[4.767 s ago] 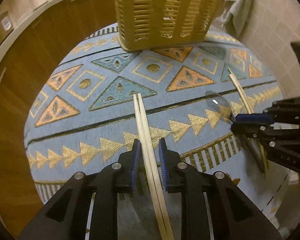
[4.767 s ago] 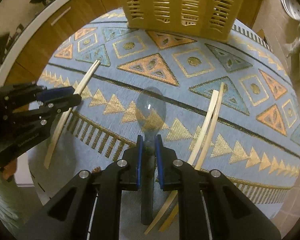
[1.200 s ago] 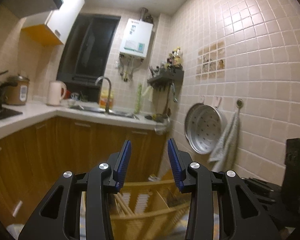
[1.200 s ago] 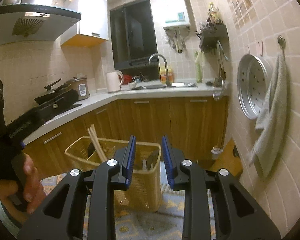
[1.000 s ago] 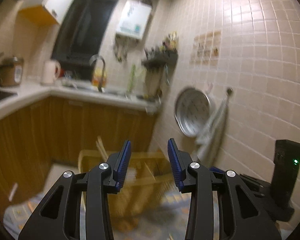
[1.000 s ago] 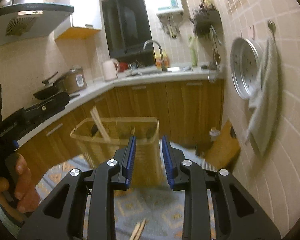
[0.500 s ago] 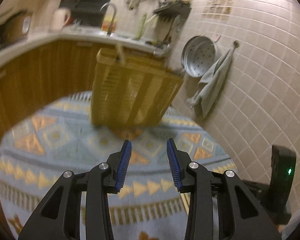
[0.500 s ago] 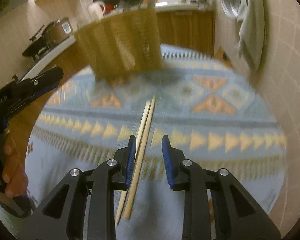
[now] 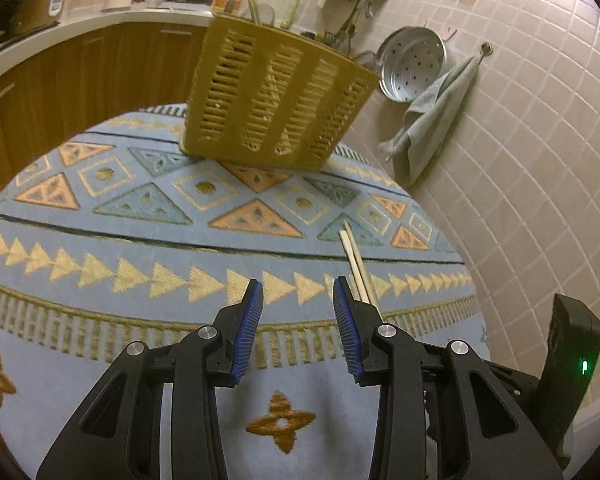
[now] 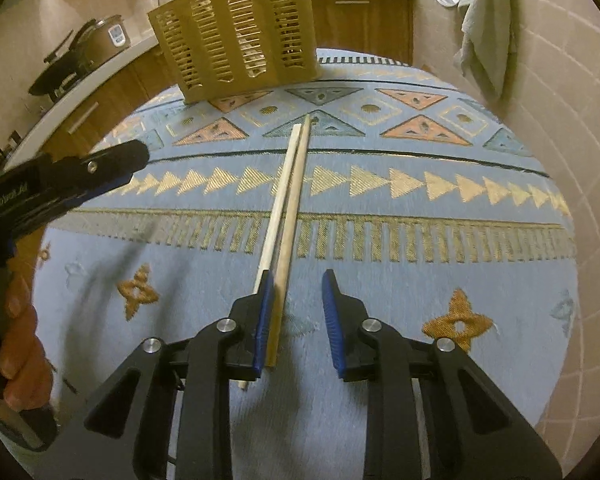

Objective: Organize utensils
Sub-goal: 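Lower both grippers and grasp a wooden chopstick with each gripper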

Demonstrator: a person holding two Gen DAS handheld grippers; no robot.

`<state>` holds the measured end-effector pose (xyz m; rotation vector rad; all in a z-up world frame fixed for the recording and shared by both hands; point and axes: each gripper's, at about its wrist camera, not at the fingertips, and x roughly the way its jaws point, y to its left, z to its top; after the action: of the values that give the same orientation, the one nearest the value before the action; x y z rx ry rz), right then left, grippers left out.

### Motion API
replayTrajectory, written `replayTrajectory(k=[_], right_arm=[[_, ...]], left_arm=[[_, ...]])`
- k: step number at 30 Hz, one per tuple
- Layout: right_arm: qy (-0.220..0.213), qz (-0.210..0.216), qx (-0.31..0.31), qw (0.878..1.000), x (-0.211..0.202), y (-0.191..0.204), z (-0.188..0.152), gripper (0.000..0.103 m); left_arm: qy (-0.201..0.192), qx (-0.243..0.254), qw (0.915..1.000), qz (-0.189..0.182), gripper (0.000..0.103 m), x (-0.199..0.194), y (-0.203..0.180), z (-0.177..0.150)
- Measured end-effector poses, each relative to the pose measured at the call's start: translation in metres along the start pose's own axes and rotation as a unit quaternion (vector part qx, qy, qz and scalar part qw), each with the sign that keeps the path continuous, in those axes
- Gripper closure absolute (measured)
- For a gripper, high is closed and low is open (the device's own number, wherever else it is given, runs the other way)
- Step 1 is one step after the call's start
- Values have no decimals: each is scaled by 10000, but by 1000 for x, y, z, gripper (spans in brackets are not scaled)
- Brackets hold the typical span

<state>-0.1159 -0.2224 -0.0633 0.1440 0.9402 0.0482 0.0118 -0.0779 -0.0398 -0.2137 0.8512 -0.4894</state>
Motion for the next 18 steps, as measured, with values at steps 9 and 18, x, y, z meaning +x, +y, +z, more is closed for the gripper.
replayTrajectory(k=[9, 18], right_arm=[[-200, -375, -264, 9987, -4, 10, -10, 99], [-252, -279, 196, 9991, -15, -27, -18, 99]], left_arm=[[529, -53, 9985, -125, 69, 32, -19, -7], [820, 368, 9959, 77, 68, 63, -57, -20]])
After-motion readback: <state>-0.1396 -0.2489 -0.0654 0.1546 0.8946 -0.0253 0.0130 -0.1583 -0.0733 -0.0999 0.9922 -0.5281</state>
